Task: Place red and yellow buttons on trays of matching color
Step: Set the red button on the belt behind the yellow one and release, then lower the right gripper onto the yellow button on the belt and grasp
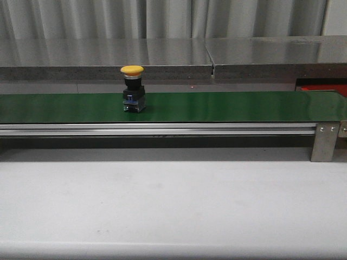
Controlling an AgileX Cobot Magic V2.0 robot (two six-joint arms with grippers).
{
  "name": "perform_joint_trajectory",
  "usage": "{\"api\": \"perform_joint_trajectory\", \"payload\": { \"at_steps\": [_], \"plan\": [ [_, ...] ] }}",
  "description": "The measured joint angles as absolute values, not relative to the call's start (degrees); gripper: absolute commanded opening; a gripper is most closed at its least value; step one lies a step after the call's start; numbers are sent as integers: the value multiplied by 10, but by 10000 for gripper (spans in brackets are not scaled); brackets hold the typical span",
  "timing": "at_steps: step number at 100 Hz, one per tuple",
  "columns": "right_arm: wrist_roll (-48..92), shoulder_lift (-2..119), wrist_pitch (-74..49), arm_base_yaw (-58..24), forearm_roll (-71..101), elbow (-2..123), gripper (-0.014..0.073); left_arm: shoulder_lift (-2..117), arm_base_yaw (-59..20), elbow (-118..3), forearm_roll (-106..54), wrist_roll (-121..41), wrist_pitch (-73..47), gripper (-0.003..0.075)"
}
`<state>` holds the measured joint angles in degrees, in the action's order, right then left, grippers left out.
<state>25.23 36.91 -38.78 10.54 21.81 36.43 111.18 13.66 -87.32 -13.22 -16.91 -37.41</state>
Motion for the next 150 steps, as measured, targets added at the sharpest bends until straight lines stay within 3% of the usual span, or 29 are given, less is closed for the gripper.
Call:
{"api": "perform_joint_trajectory", "payload": {
  "at_steps": [23, 65, 110, 129, 150],
  "plan": [
    [252, 369, -388, 105, 218, 364, -117, 1089, 116, -873, -130, -169, -379, 643],
    [252, 369, -388, 105, 218, 364, -117, 943, 53, -860, -127, -177, -394, 642],
    [252, 369, -388, 105, 218, 364, -117, 681, -1, -592, -153, -180, -327, 625],
    [252, 369, -380, 105, 218, 364, -117, 569, -3, -478, -165, -180, -308, 476],
    [252, 369, -376, 105, 218, 364, -116, 462, -3, -390, -173, -180, -307, 164]
  ]
}}
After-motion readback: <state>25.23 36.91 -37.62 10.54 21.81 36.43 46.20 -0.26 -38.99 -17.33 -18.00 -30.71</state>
